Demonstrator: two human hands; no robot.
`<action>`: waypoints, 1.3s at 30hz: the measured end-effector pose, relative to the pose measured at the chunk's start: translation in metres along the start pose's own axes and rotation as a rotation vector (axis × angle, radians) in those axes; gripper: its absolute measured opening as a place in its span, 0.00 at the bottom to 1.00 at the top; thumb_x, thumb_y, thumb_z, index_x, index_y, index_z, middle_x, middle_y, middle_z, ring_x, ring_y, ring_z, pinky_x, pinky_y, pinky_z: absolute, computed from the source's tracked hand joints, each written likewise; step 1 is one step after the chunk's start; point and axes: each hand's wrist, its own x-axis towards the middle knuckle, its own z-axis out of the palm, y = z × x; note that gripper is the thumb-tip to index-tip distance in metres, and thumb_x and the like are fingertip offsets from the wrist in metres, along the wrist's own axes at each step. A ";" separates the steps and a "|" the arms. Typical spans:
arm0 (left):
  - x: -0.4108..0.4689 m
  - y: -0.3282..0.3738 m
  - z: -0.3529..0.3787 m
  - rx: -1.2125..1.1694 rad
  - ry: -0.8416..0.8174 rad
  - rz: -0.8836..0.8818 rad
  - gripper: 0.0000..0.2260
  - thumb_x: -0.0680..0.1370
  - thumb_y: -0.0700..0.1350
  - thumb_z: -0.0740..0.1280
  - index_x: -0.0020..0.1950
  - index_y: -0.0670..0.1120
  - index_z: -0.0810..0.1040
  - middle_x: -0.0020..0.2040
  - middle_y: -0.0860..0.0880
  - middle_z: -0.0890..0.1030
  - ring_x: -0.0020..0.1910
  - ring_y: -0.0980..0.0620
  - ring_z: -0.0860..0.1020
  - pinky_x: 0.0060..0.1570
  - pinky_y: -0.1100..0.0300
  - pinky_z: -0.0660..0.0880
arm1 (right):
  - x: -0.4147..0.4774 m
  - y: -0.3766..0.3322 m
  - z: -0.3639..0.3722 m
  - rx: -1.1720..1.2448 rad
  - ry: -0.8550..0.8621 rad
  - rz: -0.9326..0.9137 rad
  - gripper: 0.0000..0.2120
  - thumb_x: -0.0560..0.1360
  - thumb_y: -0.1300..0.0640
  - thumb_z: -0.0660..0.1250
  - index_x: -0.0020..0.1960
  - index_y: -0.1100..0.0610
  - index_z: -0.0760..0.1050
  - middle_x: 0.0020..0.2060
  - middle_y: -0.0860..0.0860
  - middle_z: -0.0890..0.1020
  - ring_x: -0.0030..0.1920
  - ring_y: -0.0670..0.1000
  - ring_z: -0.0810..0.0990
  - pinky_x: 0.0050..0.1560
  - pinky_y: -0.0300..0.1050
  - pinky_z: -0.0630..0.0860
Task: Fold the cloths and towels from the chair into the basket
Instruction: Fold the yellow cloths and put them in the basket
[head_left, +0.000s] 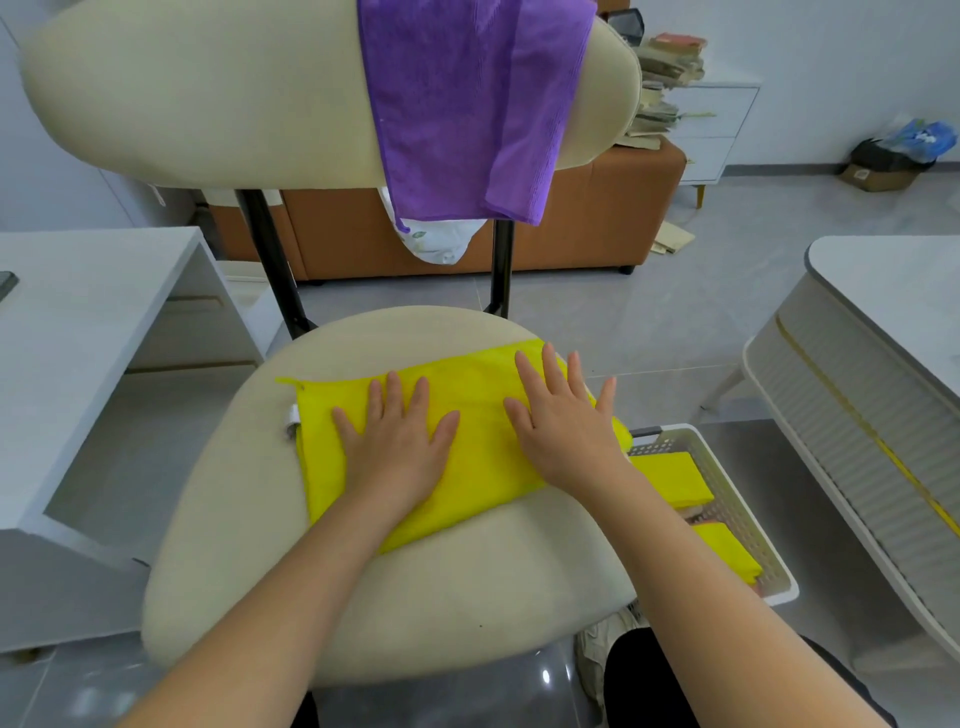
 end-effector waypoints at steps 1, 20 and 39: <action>-0.001 0.006 -0.001 -0.095 0.011 -0.057 0.29 0.79 0.63 0.46 0.78 0.53 0.46 0.78 0.48 0.44 0.77 0.48 0.42 0.71 0.38 0.40 | -0.002 -0.002 0.001 -0.006 -0.017 -0.015 0.26 0.82 0.43 0.44 0.77 0.46 0.42 0.77 0.51 0.42 0.76 0.57 0.37 0.70 0.67 0.37; -0.019 -0.029 -0.003 0.136 -0.066 0.375 0.50 0.57 0.76 0.22 0.76 0.60 0.41 0.77 0.53 0.38 0.76 0.53 0.38 0.73 0.48 0.37 | -0.005 0.009 0.004 0.079 -0.059 -0.006 0.28 0.80 0.39 0.45 0.77 0.44 0.43 0.77 0.51 0.42 0.76 0.57 0.37 0.70 0.65 0.36; -0.033 -0.017 -0.007 0.071 -0.073 0.659 0.40 0.66 0.77 0.39 0.76 0.60 0.44 0.77 0.57 0.40 0.75 0.58 0.36 0.74 0.48 0.37 | 0.012 0.046 0.015 0.242 -0.102 0.202 0.28 0.81 0.40 0.45 0.78 0.48 0.47 0.78 0.47 0.46 0.77 0.56 0.44 0.71 0.67 0.41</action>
